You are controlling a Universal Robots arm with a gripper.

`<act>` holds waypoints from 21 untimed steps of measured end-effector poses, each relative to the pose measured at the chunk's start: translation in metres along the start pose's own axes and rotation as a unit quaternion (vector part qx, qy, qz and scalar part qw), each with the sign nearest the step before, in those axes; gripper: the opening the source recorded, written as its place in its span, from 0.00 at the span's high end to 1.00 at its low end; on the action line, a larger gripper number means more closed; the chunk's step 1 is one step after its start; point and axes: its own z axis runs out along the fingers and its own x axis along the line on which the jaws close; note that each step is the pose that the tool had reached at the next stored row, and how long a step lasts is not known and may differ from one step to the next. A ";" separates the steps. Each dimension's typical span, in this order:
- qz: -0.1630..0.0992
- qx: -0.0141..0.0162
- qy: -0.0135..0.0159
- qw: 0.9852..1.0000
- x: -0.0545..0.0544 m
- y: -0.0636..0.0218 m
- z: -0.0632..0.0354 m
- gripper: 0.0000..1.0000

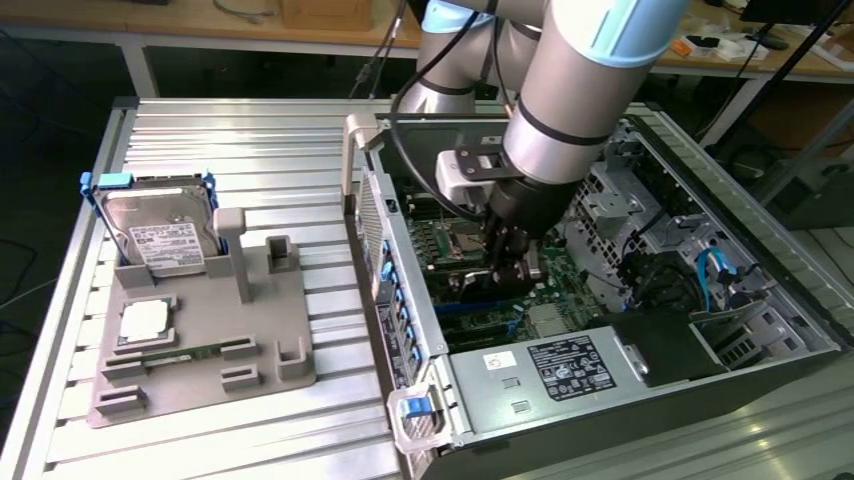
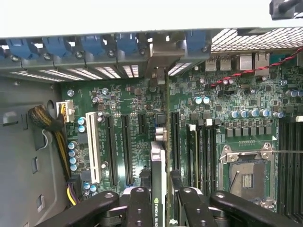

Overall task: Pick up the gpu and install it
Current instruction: 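Insert the gpu into the slot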

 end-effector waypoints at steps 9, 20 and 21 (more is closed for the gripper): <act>0.003 0.000 0.000 1.000 0.005 -0.0021 -0.0001 0.73; 0.006 -0.008 -0.002 1.000 0.006 -0.0060 0.0013 0.73; 0.006 -0.008 -0.003 1.000 0.006 -0.0060 0.0019 0.73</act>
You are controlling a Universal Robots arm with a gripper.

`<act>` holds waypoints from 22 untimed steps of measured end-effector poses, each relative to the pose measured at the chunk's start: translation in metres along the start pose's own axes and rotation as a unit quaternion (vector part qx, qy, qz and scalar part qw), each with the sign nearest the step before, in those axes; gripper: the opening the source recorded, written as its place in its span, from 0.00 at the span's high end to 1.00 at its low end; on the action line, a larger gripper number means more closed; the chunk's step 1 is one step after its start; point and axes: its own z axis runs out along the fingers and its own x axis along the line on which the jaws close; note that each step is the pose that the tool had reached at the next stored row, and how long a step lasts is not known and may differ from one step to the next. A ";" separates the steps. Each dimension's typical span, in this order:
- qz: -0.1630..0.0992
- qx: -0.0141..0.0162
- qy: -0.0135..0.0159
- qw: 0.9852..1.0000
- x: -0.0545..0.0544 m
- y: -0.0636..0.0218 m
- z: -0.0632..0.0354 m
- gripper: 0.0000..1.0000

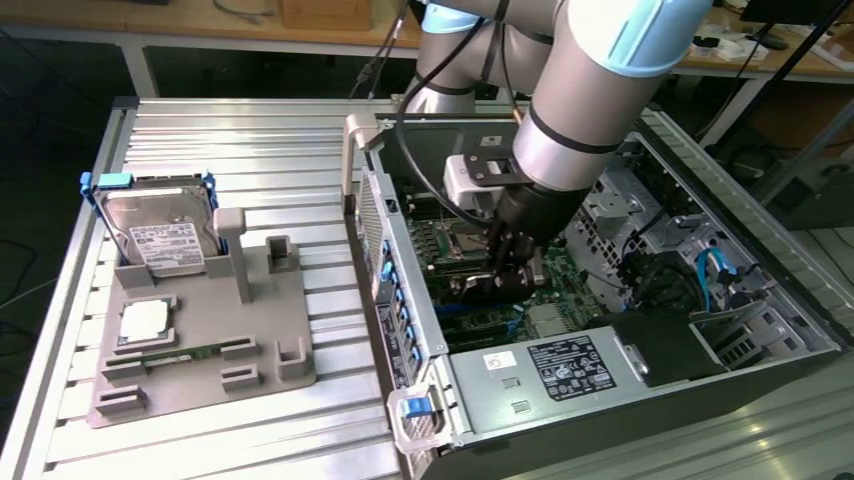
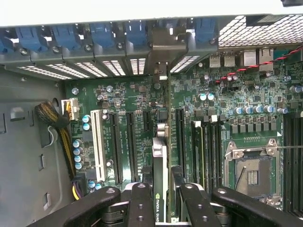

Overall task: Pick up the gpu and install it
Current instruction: 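Insert the gpu into the slot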

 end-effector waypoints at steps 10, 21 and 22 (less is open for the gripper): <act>0.000 0.000 -0.006 1.000 0.000 0.0011 0.0035 0.73; -0.001 0.000 -0.006 1.000 -0.001 0.0043 0.0072 0.73; -0.002 0.000 -0.006 1.000 -0.002 0.0045 0.0072 0.73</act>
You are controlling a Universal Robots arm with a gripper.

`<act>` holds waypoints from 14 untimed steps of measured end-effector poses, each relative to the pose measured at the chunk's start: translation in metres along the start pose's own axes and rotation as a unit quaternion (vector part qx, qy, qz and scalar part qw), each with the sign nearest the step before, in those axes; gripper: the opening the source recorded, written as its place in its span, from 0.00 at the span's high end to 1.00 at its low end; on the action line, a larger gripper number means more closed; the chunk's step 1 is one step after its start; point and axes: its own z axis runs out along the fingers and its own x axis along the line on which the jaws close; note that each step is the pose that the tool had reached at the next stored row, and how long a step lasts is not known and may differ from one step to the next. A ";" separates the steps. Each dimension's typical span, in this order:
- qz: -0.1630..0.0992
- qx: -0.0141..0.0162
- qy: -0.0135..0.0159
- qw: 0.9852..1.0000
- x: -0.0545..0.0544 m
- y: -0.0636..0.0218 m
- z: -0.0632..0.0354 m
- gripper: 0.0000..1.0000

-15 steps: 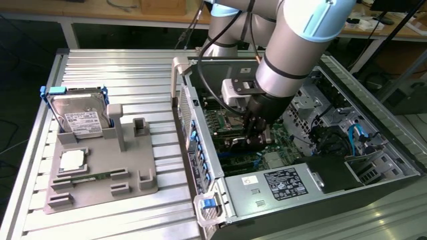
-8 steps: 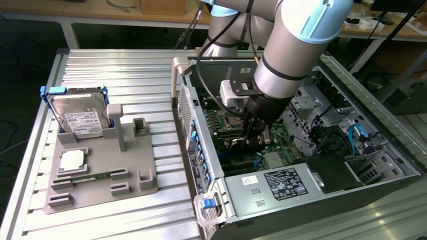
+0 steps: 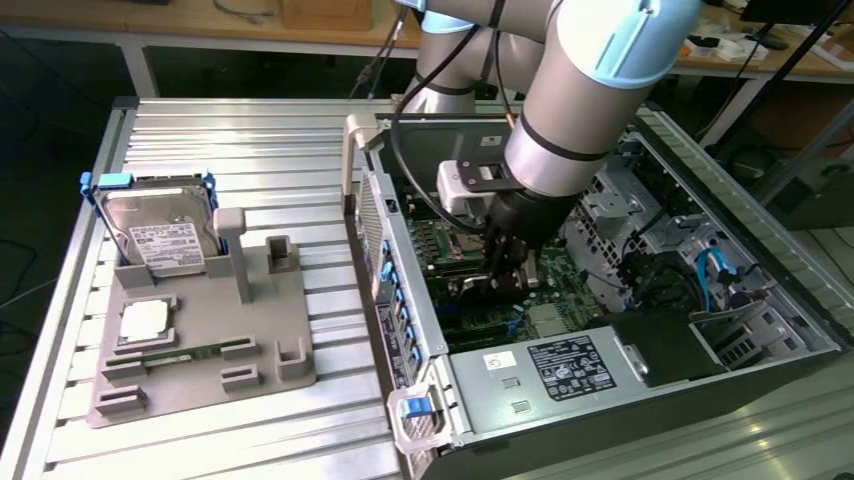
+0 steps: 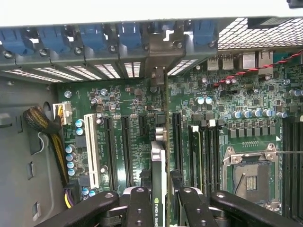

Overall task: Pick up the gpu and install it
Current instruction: 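Insert the gpu into the slot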

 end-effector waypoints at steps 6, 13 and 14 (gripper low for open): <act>-0.002 0.000 0.000 1.000 -0.001 0.0019 0.0009 0.73; -0.002 0.000 0.000 1.000 0.000 0.0028 0.0016 0.73; -0.002 0.000 0.000 1.000 0.000 0.0028 0.0017 0.73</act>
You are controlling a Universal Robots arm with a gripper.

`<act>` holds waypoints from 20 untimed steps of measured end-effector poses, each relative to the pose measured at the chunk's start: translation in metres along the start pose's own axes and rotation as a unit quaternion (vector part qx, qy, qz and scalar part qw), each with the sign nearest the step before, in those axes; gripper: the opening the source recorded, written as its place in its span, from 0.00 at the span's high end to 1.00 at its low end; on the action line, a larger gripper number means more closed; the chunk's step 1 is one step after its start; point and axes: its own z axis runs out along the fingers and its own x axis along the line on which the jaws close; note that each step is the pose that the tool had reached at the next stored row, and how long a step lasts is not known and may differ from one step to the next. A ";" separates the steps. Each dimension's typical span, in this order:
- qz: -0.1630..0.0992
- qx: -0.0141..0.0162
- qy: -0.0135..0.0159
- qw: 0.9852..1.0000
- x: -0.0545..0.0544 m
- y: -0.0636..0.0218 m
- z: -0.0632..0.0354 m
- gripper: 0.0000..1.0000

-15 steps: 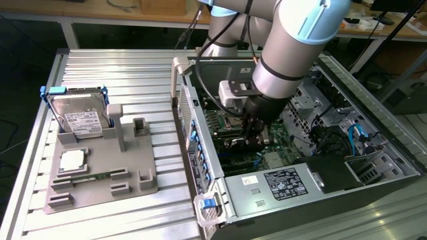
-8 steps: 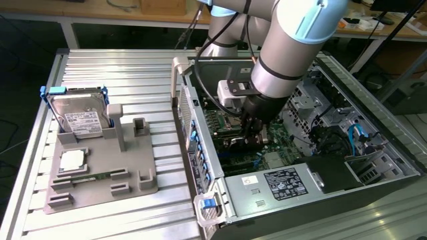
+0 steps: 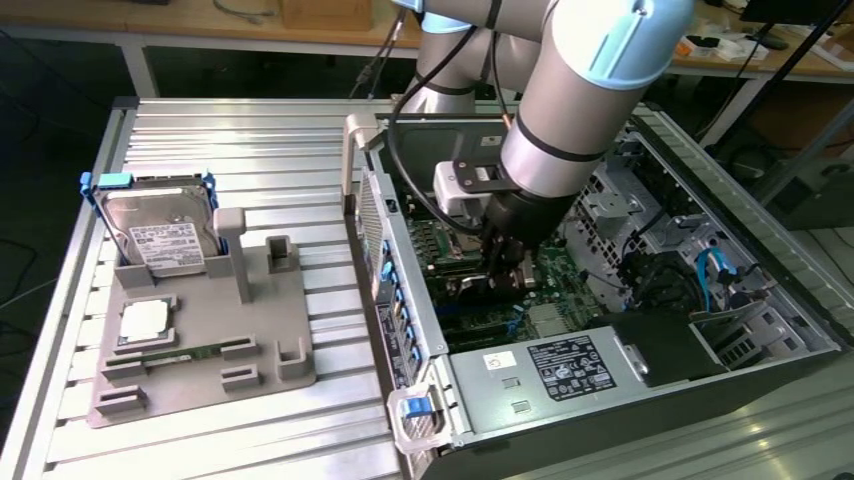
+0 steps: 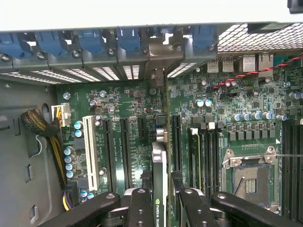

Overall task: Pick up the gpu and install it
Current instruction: 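Insert the gpu into the slot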

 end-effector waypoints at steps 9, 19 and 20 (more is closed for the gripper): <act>0.000 0.000 0.000 1.000 0.003 -0.0002 0.0003 0.73; 0.000 0.000 0.000 1.000 0.003 -0.0002 -0.0015 0.73; 0.000 0.000 0.000 1.000 0.003 -0.0002 -0.0015 0.73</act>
